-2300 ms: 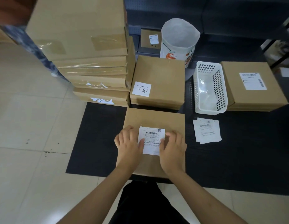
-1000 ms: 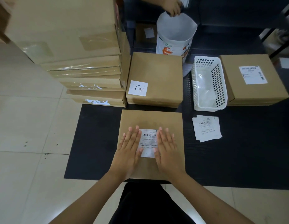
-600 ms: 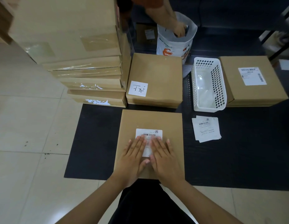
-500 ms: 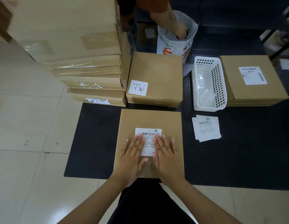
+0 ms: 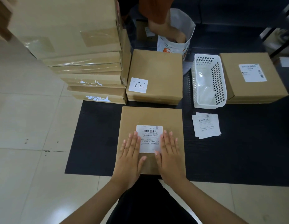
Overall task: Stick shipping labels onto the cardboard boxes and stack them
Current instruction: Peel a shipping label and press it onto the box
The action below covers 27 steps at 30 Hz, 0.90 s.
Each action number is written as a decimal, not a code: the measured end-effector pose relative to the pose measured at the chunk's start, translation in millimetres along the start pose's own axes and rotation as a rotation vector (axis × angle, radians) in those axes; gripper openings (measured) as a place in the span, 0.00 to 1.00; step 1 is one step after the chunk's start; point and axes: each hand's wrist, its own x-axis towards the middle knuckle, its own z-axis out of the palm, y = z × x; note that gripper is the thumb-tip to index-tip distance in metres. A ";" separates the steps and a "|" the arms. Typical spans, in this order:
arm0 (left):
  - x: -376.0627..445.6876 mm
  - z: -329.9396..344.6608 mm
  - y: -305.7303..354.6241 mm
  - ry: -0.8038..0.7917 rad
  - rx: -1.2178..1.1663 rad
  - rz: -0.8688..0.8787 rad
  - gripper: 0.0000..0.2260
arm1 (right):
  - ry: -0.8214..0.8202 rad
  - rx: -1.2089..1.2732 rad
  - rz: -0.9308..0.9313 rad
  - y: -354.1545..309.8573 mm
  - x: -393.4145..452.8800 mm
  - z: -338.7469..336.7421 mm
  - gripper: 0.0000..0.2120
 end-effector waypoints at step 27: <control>-24.4 16.2 -3.6 -0.048 0.044 -0.016 0.26 | -0.070 -0.098 -0.018 10.1 -31.6 3.6 0.34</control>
